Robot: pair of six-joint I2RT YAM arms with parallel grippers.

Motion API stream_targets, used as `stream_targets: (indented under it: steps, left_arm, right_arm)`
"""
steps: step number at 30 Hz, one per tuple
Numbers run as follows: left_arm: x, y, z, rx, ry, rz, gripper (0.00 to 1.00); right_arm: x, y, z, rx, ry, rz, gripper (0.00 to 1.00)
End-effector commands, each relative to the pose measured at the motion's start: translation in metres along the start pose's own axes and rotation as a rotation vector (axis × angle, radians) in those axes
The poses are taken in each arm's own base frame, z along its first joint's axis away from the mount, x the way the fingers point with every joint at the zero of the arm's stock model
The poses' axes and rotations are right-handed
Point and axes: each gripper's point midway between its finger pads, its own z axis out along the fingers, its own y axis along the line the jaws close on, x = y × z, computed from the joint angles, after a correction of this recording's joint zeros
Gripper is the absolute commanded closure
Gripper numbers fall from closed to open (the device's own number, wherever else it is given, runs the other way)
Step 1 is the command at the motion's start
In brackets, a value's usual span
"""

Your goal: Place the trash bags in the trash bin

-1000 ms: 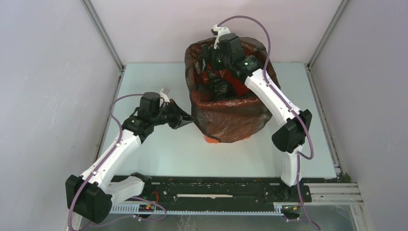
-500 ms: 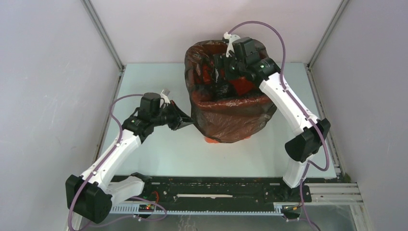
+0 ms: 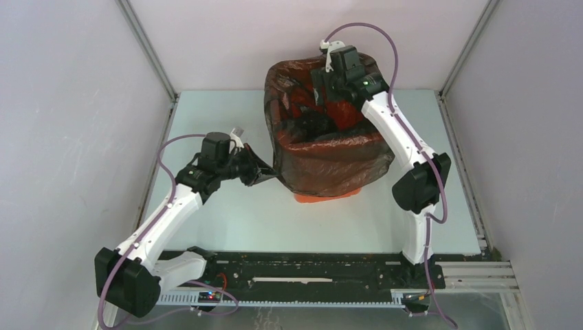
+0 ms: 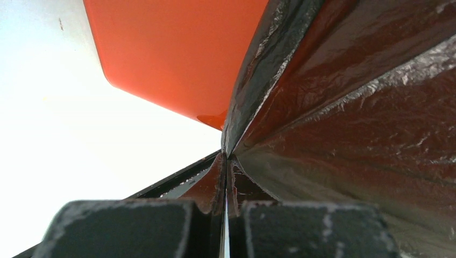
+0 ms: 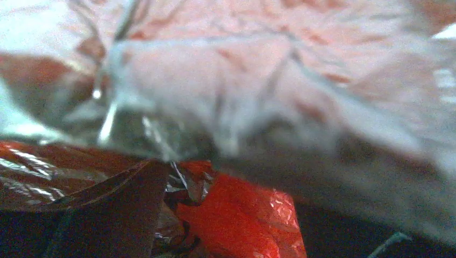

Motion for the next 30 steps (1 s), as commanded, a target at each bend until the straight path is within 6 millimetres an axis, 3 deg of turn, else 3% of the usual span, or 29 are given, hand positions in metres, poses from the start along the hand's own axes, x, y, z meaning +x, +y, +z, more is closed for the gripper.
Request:
stream_targets:
  steps: [1,5,10,13,16,22,30]
  left_arm:
    - [-0.012,-0.022,-0.004,0.039,-0.031,0.064,1.0]
    - [-0.013,-0.021,-0.004,0.036,-0.04,0.064,1.0]
    - [-0.012,-0.018,-0.004,0.036,-0.042,0.066,0.99]
    - [-0.01,-0.016,-0.004,0.039,-0.039,0.05,0.98]
    - [-0.009,-0.018,-0.006,0.06,-0.053,0.036,0.97]
    - [-0.009,-0.021,-0.007,0.068,-0.052,0.042,0.96]
    - [-0.008,-0.019,-0.002,0.063,-0.029,0.047,0.94]
  right_arm:
    - [-0.015,0.003,-0.003,-0.015,-0.041,-0.012,0.12]
    - [-0.012,0.016,-0.023,-0.03,-0.024,-0.049,0.11]
    - [-0.017,0.02,-0.078,-0.055,-0.02,0.024,0.11]
    - [0.008,0.027,-0.098,-0.059,0.042,0.098,0.12]
    - [0.036,0.041,-0.107,-0.061,0.092,0.064,0.13]
    - [0.072,0.059,-0.092,-0.093,0.196,0.075,0.13]
    - [0.118,0.077,-0.033,-0.093,0.355,0.087,0.15]
